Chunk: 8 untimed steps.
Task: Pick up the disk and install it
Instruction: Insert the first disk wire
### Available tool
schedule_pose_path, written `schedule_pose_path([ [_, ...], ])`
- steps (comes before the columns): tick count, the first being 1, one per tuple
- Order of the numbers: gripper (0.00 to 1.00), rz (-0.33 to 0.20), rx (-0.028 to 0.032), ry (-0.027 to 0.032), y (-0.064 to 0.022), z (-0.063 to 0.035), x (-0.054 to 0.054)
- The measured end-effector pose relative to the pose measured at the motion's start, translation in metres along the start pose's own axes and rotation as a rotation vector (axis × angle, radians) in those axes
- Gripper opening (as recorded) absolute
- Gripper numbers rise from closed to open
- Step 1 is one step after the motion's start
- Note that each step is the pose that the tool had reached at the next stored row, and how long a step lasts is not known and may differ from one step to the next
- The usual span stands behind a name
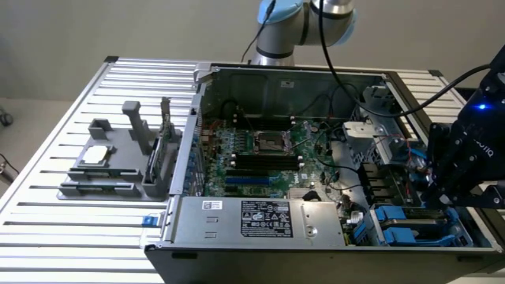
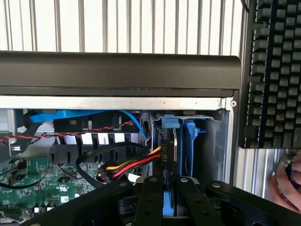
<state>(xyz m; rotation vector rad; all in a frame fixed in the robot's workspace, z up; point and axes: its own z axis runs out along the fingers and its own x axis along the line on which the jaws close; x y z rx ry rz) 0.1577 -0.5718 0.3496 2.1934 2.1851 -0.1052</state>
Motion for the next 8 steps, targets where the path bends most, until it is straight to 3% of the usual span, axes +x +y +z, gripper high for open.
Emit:
schedule_pose_path([
  [2,0.16,0.000,0.0009,-0.0112,0.0003,0.0005,0.0004],
  [5,0.16,0.001,0.0026,-0.0127,0.0003,0.0002,0.0004],
  [6,0.16,0.001,0.0081,-0.0129,0.0005,0.0003,0.0007],
  [8,0.16,0.003,0.0312,-0.0143,0.0004,0.0007,0.0010],
])
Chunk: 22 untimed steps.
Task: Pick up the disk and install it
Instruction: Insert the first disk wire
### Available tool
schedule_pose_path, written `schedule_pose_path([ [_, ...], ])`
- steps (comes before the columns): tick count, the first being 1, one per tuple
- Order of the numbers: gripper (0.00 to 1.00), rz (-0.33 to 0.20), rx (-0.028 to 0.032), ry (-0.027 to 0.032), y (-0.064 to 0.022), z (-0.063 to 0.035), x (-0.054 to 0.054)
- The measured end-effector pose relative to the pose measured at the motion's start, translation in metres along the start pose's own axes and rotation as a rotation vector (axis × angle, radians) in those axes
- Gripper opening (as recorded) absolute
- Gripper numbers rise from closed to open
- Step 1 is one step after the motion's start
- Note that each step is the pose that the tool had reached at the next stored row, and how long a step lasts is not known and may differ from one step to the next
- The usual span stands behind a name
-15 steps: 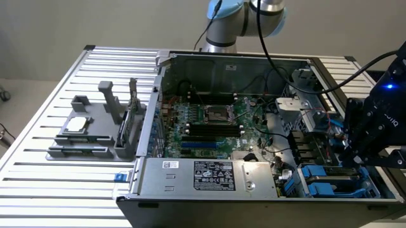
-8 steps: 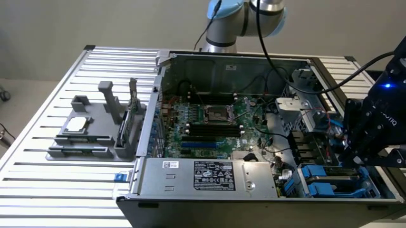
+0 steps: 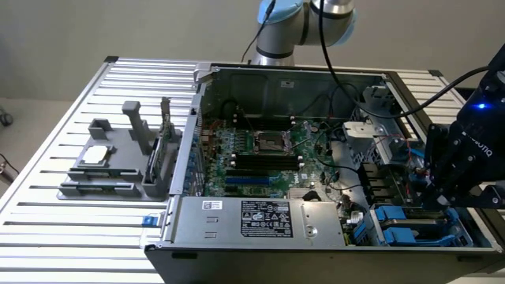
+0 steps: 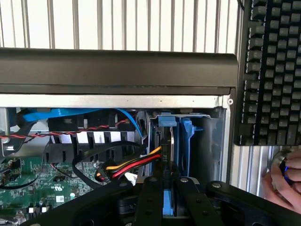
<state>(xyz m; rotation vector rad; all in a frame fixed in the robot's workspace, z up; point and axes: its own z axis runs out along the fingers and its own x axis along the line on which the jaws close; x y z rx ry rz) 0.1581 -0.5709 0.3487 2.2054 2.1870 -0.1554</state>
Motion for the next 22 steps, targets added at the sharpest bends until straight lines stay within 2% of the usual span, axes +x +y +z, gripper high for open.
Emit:
schedule_pose_path([
  [1,0.16,0.002,0.0064,-0.0003,0.0001,0.0002,0.0005],
  [3,0.16,0.002,0.0084,-0.0002,0.0001,0.0002,0.0020],
  [7,0.16,0.004,0.0087,0.0000,0.0013,-0.0002,0.0058],
  [22,0.16,0.007,0.0090,0.0000,0.0022,-0.0003,0.0060],
])
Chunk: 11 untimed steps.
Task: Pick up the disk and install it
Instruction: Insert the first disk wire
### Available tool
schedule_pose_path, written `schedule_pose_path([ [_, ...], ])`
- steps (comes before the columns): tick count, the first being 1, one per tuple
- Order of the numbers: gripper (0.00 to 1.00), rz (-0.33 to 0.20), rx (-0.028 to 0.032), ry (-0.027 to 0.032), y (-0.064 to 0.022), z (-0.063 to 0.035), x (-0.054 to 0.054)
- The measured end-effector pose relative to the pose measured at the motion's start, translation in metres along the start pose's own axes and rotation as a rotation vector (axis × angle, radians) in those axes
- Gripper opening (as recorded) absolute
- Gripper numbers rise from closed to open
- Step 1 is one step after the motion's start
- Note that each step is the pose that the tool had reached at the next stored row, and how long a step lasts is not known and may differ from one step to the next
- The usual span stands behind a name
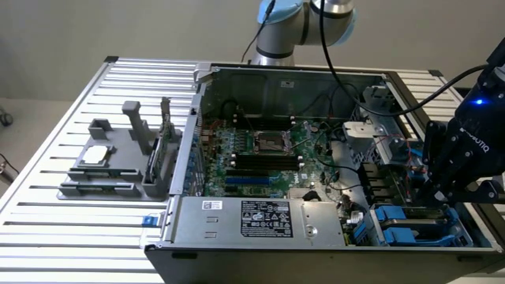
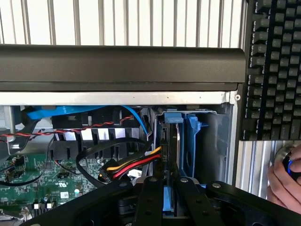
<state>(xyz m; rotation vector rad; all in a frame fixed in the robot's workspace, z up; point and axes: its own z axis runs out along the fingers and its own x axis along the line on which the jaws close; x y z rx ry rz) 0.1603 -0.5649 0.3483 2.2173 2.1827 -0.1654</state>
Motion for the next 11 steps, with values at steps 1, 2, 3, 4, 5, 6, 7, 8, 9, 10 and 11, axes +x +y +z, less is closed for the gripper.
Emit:
schedule_pose_path([
  [1,0.16,0.000,0.0000,0.0000,0.0000,0.0000,0.0000],
  [2,0.16,0.000,0.0000,0.0000,0.0000,0.0000,0.0000],
  [3,0.16,0.000,0.0001,0.0000,0.0005,0.0001,0.0000],
  [4,0.16,0.000,0.0010,0.0000,0.0017,0.0001,0.0000],
  [5,0.16,0.000,0.0023,0.0000,0.0032,0.0000,0.0000],
  [6,0.16,0.000,0.0039,-0.0001,0.0045,0.0001,0.0001],
  [7,0.16,0.000,0.0039,-0.0003,0.0046,0.0002,0.0001],
  [8,0.16,0.000,0.0039,-0.0008,0.0046,0.0002,0.0001],
  [9,0.16,0.000,0.0039,-0.0009,0.0046,0.0002,0.0001],
  [10,0.16,0.000,0.0044,-0.0010,0.0046,0.0002,0.0001],
  [11,0.16,0.000,0.0055,-0.0010,0.0048,0.0004,0.0001],
])
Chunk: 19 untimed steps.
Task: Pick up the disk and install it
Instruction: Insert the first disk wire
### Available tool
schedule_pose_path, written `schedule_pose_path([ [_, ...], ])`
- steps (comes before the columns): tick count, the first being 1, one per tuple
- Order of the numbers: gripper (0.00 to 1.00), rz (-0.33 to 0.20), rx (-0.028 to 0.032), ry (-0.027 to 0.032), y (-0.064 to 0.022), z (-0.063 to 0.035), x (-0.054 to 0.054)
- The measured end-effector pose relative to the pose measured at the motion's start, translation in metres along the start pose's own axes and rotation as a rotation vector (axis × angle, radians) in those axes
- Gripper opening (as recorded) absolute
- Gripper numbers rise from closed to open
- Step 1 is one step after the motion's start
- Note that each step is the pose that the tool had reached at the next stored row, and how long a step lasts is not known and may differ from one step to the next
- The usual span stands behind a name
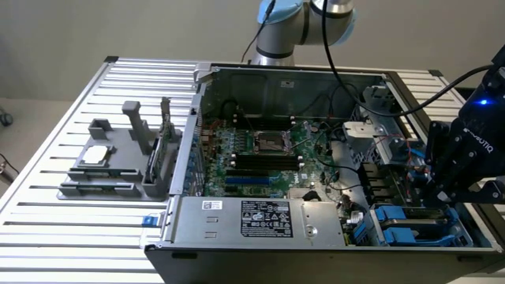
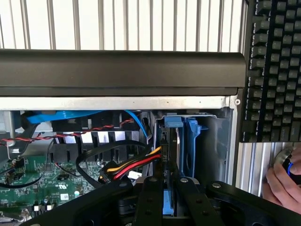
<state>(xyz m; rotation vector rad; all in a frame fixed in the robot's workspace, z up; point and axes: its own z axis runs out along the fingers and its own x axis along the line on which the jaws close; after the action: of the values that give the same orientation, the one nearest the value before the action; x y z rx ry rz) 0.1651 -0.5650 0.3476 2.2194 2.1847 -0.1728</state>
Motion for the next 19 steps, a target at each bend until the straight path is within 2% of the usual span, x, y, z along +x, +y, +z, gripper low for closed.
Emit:
schedule_pose_path([
  [3,0.16,0.001,0.0066,-0.0014,0.0009,0.0012,0.0002],
  [5,0.16,0.002,0.0082,-0.0055,0.0018,0.0014,0.0003],
  [8,0.16,0.003,0.0090,-0.0166,0.0041,0.0014,0.0004],
  [9,0.16,0.005,0.0092,-0.0185,0.0041,0.0016,0.0005],
  [11,0.16,0.010,0.0123,-0.0191,0.0041,0.0020,0.0005],
  [15,0.16,0.033,0.0276,-0.0177,0.0042,0.0030,0.0009],
  [19,0.16,0.052,0.0355,-0.0167,0.0055,0.0037,0.0015],
])
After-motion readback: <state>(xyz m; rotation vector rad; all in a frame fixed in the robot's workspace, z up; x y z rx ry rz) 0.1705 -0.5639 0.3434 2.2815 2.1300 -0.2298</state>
